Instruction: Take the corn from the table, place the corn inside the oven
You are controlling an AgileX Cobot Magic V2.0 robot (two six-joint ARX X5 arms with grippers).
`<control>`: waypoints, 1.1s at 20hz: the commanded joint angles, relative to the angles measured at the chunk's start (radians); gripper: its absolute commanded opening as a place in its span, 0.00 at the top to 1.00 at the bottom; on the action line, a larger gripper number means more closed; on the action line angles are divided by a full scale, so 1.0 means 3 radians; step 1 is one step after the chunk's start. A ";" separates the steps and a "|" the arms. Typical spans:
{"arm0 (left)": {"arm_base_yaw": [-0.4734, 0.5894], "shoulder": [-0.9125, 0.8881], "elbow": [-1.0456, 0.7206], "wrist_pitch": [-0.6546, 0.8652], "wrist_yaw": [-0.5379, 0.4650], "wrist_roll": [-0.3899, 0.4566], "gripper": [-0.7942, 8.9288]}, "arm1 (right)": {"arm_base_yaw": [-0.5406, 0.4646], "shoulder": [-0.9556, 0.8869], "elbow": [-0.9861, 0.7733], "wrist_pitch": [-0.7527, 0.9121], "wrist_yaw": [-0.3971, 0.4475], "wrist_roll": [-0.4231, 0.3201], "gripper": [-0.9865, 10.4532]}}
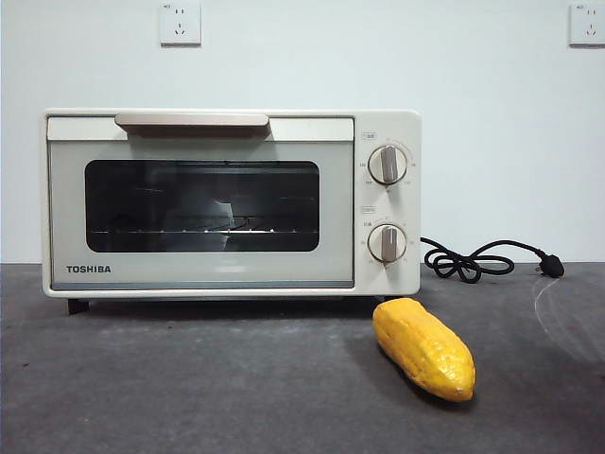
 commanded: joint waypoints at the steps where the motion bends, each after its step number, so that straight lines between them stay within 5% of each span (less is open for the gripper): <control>1: 0.0008 0.0001 -0.0013 0.0018 0.0014 0.0037 0.92 | 0.0003 0.0000 -0.0033 0.0022 0.0013 0.0036 0.91; 8: 0.0006 0.0001 -0.0013 0.0032 0.0028 -0.0043 0.92 | 0.0003 0.0000 -0.0033 0.0023 -0.0014 0.0094 0.91; 16: 0.0006 0.0001 -0.0013 0.0032 0.0027 -0.0961 0.92 | 0.0003 0.0000 -0.0033 0.0022 -0.0001 0.1394 0.91; 22: 0.0006 0.0001 -0.0011 0.0043 0.0041 -0.1396 0.92 | 0.0003 0.0000 -0.0033 0.0022 -0.0028 0.1797 0.91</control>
